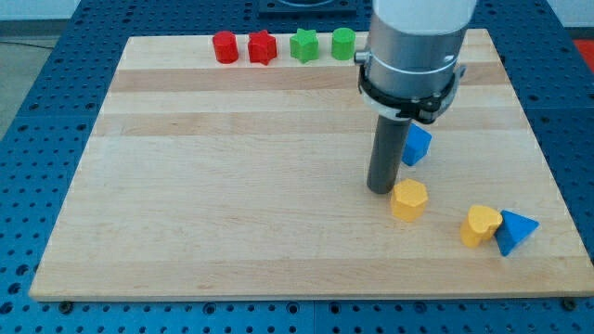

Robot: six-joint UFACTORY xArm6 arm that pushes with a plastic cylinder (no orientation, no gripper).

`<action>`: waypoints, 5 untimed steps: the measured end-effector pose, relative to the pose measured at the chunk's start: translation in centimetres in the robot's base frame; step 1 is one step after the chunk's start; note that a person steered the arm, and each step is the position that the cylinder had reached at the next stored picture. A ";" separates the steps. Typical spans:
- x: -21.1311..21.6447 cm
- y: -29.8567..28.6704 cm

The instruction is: Push the yellow hexagon into the yellow heart

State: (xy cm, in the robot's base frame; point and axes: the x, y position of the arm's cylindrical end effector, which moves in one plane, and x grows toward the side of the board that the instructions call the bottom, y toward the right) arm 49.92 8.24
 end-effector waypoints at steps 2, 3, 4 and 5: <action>2.9 1.2; 3.4 2.7; 3.4 3.7; 3.4 5.7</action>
